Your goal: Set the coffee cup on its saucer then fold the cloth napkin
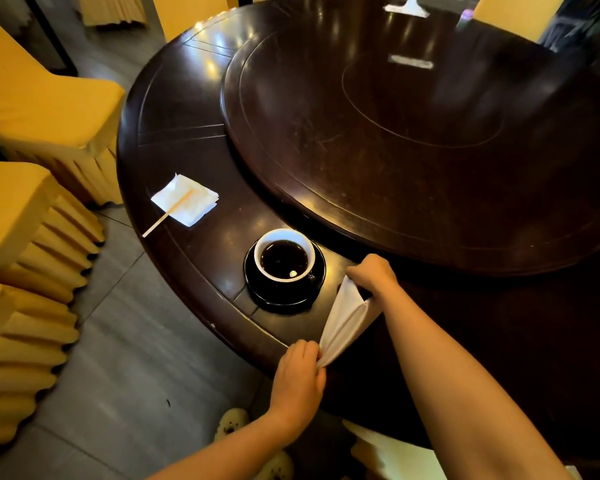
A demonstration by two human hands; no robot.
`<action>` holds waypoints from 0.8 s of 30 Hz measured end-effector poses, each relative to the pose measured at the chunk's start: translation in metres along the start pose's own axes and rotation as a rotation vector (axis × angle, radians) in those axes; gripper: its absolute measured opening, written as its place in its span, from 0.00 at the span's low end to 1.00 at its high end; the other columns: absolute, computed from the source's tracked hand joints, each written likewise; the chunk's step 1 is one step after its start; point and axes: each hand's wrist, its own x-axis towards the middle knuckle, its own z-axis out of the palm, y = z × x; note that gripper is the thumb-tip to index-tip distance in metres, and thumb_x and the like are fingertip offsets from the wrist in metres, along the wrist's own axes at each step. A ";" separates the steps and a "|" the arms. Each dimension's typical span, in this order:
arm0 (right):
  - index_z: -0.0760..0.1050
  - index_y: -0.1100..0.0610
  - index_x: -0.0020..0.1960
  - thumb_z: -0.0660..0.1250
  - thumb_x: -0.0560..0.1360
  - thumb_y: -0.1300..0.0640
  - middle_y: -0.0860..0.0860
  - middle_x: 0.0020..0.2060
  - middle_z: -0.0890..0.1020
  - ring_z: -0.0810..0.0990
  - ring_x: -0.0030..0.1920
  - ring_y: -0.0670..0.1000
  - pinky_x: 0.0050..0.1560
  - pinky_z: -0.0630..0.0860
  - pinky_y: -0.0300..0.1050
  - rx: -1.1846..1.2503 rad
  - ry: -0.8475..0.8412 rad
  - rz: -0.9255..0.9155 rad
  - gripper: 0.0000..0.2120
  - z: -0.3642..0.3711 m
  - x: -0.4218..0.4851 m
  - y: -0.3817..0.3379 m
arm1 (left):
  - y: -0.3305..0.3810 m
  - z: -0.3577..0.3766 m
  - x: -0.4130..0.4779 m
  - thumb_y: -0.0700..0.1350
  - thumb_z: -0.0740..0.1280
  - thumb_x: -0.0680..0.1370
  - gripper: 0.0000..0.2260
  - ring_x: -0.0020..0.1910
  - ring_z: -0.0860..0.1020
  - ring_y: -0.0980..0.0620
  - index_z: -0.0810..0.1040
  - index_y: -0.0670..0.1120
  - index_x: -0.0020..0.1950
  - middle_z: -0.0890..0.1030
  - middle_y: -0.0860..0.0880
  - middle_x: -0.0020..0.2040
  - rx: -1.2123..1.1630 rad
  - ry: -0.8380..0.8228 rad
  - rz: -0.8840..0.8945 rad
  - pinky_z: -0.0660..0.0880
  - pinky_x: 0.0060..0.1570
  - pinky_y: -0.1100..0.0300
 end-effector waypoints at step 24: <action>0.61 0.53 0.71 0.59 0.76 0.54 0.52 0.72 0.63 0.63 0.69 0.56 0.66 0.65 0.50 -0.283 0.239 0.014 0.24 0.030 -0.079 0.109 | 0.003 -0.039 0.013 0.52 0.65 0.75 0.12 0.52 0.74 0.50 0.62 0.51 0.45 0.75 0.50 0.50 0.175 -0.334 0.073 0.68 0.46 0.58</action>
